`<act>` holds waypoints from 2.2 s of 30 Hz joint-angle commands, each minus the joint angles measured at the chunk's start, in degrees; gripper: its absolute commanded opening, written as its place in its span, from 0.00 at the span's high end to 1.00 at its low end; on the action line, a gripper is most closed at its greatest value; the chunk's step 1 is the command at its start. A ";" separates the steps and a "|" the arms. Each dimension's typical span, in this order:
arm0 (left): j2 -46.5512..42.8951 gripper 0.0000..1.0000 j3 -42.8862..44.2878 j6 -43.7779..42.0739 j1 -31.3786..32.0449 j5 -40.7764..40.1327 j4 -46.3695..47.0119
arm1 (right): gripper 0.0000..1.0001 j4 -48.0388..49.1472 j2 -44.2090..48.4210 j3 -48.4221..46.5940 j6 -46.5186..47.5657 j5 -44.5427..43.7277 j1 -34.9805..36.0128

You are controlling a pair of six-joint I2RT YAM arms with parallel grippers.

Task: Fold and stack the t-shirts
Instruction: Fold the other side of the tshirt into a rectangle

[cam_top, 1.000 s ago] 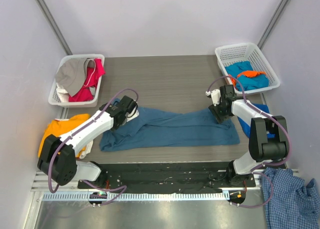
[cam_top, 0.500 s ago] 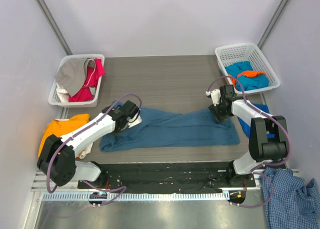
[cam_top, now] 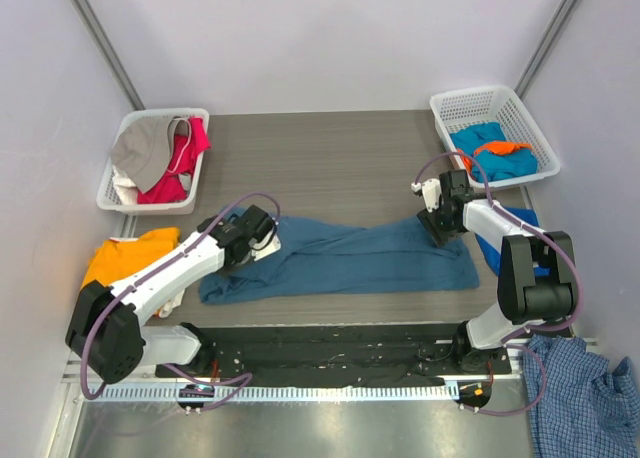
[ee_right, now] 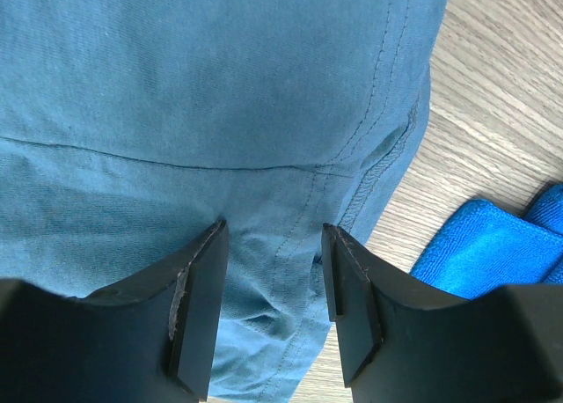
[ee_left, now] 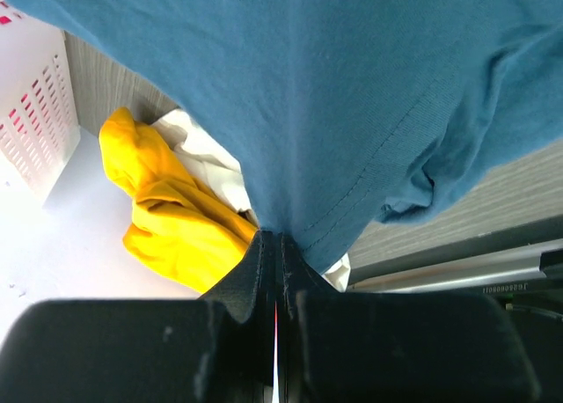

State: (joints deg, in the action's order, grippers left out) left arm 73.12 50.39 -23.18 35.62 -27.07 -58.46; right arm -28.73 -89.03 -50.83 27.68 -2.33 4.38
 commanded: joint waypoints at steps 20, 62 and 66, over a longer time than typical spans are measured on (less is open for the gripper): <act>-2.98 1.00 6.82 1.91 5.69 4.22 -11.15 | 0.47 0.87 1.76 0.55 -0.26 0.39 0.28; -0.62 0.14 4.36 -1.96 3.59 -2.02 24.44 | 0.27 -7.47 12.48 -6.29 -0.70 5.40 1.50; 1.84 0.09 4.28 -1.87 1.83 -0.10 25.50 | 0.21 -8.27 13.01 -7.53 -1.49 5.32 3.08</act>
State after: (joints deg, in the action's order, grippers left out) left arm 73.34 52.73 -24.95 39.05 -29.74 -36.80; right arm -35.14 -77.58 -55.55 27.33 1.85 5.91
